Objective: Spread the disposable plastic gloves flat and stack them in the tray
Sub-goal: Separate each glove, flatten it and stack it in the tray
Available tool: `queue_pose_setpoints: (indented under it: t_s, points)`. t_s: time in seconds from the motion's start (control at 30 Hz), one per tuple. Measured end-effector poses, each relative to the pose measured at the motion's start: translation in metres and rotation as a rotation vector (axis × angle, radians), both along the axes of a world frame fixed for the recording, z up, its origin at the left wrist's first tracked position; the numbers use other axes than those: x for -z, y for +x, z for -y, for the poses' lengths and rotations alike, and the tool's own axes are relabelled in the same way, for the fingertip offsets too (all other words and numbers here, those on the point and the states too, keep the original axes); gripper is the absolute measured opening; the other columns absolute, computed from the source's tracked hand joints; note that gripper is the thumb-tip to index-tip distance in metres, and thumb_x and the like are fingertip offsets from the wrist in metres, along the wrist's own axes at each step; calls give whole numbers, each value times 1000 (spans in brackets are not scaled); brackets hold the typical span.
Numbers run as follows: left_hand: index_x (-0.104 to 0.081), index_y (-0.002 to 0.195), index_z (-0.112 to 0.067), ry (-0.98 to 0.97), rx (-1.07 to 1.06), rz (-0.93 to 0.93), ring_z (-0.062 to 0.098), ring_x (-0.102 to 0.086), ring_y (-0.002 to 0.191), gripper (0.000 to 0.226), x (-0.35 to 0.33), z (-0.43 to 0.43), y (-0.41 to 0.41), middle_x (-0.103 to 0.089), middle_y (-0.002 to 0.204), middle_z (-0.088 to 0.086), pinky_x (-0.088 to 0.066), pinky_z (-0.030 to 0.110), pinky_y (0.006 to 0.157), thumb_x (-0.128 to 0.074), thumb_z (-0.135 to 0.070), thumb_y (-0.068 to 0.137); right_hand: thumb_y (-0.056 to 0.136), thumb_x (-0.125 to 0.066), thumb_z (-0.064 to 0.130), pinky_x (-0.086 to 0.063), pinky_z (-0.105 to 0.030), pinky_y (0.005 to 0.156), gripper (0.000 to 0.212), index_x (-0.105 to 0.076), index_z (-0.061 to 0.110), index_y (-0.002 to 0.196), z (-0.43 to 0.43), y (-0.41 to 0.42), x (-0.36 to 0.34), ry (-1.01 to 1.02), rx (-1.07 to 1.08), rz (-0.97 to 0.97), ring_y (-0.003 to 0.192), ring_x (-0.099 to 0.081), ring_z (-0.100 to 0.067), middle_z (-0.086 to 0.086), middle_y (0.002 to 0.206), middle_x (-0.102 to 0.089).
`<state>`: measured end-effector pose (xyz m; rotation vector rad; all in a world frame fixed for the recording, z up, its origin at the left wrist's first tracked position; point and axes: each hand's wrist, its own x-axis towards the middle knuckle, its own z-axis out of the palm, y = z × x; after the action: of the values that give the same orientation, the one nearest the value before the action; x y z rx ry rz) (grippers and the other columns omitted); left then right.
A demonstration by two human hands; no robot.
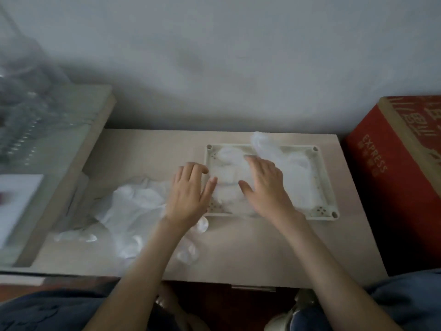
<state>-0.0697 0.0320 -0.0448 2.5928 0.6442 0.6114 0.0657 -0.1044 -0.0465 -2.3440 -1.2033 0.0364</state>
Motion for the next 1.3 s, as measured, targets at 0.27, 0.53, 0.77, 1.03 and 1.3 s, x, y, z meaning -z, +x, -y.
queue_pose_setpoints:
  t_s: [0.27, 0.53, 0.77, 1.03, 1.3]
  points:
    - [-32, 139, -25, 5, -111, -742, 25, -31, 125, 82, 12, -29, -112, -25, 142, 2, -28, 36, 101, -63, -65, 73, 81, -64, 29, -41, -45, 88, 55, -54, 17, 133, -44, -103, 16, -166, -541, 83, 110, -56, -30, -5, 126, -61]
    - [-57, 114, -20, -57, -84, -672, 18, -49, 108, 26, 9, -37, -117, -52, 115, -1, -42, 30, 84, -51, -37, 96, 76, -38, 31, -22, -33, 71, 34, -70, 24, 82, -51, -122, 33, -247, -456, 176, 78, -62, -23, 7, 78, -66]
    - [-56, 112, -21, -34, -95, -649, 18, -55, 102, 31, -3, -34, -116, -59, 112, -2, -41, 29, 75, -40, -45, 98, 98, -45, 24, -18, -31, 86, 25, -68, 18, 108, -50, -110, 25, -185, -410, 33, 109, -51, -18, 4, 107, -68]
    - [-48, 127, -25, 7, -111, -599, 16, -54, 110, 50, -9, -13, -105, -55, 124, -4, -40, 27, 77, -43, -60, 91, 89, -54, 21, -24, -30, 87, 15, -67, 18, 96, -67, -108, 7, -116, -229, -154, 105, -53, -18, 5, 99, -69]
    - [-59, 93, -11, 40, -326, -165, 27, -60, 82, 23, -25, -8, -93, -62, 88, 5, -37, 29, 60, -43, -28, 97, 82, -69, 26, -36, -39, 94, 8, -65, 20, 84, -71, -106, -39, 241, -307, -241, 98, -55, -15, 10, 89, -62]
